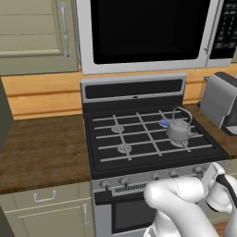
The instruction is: Turn off the rear right burner of the stove.
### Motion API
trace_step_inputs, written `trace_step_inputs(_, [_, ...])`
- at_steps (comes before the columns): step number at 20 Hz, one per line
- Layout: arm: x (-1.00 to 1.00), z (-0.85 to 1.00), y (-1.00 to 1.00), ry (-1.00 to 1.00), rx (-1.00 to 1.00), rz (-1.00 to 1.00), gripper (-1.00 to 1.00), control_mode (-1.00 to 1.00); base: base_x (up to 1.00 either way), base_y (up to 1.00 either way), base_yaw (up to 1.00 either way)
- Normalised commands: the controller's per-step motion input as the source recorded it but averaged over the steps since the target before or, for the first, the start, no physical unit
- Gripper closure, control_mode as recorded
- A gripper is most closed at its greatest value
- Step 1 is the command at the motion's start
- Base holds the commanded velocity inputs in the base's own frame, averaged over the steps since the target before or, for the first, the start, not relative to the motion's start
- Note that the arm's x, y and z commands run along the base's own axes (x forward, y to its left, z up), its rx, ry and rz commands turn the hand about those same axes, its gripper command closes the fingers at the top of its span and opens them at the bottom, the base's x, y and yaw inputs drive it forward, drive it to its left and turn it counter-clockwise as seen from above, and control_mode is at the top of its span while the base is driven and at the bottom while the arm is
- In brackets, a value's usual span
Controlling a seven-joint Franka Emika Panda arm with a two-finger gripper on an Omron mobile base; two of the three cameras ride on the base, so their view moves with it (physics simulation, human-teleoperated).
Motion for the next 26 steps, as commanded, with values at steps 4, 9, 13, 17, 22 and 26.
trace_step_inputs(4, [0.01,0.17,0.0,0.0,0.03,0.01,1.0,-1.0,0.0,0.0,0.0])
trace_step_inputs(9, [0.0,0.34,0.0,0.07,0.25,0.0,1.0,-1.0,0.0,0.0,0.0])
trace_step_inputs(13, [0.0,0.43,-0.02,0.12,0.37,-0.01,1.0,-1.0,0.0,0.0,0.0])
trace_step_inputs(17, [0.0,0.43,-0.07,0.1,0.42,-0.01,1.0,-1.0,0.0,0.0,0.0])
trace_step_inputs(22, [0.0,0.55,-0.07,0.01,0.39,0.0,1.0,-1.0,0.0,0.0,0.0])
trace_step_inputs(26, [0.0,0.66,-0.03,0.0,0.33,0.0,1.0,-1.0,0.0,0.0,0.0])
